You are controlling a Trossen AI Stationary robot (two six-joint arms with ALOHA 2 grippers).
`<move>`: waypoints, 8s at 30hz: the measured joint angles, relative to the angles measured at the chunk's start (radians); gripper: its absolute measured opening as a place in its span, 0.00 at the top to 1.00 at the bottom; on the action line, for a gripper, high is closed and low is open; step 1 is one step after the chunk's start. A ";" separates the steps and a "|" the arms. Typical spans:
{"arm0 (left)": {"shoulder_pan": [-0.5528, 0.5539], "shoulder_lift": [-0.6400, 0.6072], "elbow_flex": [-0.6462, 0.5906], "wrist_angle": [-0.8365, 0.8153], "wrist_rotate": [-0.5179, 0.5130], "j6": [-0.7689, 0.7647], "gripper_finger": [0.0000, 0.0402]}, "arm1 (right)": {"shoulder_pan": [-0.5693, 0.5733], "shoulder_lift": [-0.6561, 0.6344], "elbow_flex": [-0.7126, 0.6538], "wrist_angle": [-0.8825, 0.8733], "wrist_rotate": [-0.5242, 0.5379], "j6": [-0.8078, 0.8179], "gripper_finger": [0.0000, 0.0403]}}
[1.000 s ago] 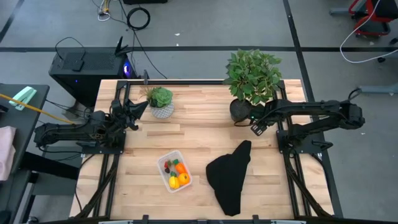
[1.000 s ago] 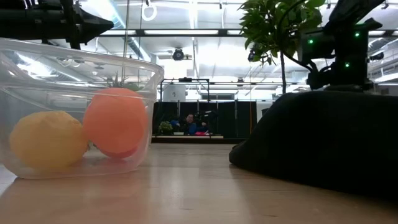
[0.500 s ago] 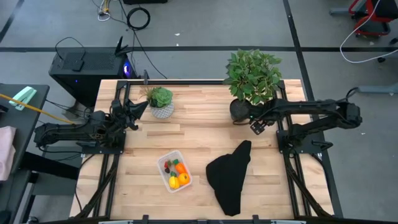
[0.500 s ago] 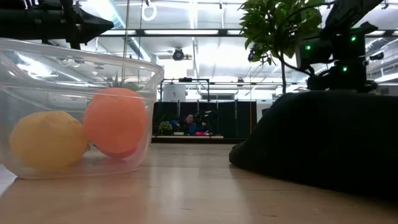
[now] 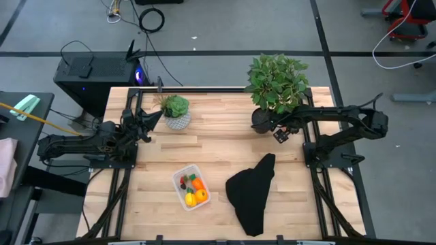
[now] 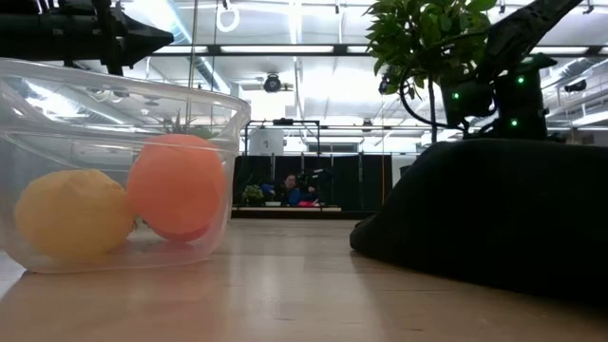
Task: Pick and placing Produce into tupperware
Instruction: Put the peach into the transparent bin, then return to home position
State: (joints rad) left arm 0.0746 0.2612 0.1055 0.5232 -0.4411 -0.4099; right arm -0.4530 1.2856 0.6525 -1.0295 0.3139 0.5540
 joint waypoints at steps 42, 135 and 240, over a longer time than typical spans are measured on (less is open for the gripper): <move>0.000 0.000 0.000 -0.005 0.001 -0.024 0.98 | -0.063 0.095 0.001 0.079 -0.053 -0.061 0.31; 0.000 0.000 0.000 -0.038 0.001 -0.013 0.98 | 0.778 0.365 0.845 0.498 -0.268 -0.182 0.46; 0.000 0.000 -0.001 -0.027 0.046 0.005 0.99 | 0.633 0.622 1.129 0.576 -0.513 -0.435 0.99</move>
State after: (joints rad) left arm 0.0746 0.2611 0.1043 0.4960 -0.3955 -0.4053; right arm 0.1803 1.9072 1.7812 -0.4540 -0.1995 0.1189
